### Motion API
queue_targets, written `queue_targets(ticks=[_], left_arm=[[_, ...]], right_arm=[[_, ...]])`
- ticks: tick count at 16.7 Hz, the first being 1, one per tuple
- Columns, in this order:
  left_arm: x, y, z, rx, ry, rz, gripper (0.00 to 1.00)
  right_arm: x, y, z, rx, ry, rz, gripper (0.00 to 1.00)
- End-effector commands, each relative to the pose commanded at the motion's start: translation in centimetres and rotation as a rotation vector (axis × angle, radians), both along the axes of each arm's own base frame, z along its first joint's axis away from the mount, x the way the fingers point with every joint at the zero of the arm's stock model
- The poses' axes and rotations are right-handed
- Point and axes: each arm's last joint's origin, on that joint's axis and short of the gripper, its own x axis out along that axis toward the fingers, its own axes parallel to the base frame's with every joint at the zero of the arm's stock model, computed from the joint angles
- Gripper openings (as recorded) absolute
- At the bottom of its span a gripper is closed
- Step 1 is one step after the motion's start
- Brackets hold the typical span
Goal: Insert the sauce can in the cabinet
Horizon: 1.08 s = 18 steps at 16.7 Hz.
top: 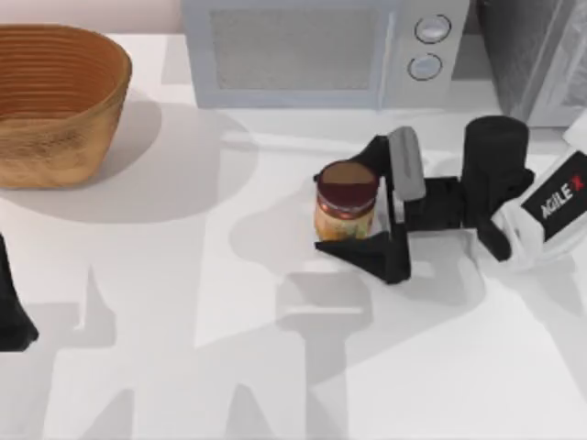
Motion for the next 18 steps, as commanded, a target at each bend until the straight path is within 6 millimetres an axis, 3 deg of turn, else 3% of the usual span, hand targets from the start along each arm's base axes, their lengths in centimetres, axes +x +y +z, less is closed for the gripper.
queue_targets(ticks=[12, 18], left_arm=[[0.00, 0.00, 0.00, 0.000, 0.000, 0.000, 1.00], [0.00, 0.00, 0.00, 0.000, 0.000, 0.000, 1.00]], right_arm=[[0.00, 0.00, 0.00, 0.000, 0.000, 0.000, 0.02], [0.00, 0.00, 0.00, 0.000, 0.000, 0.000, 0.00]])
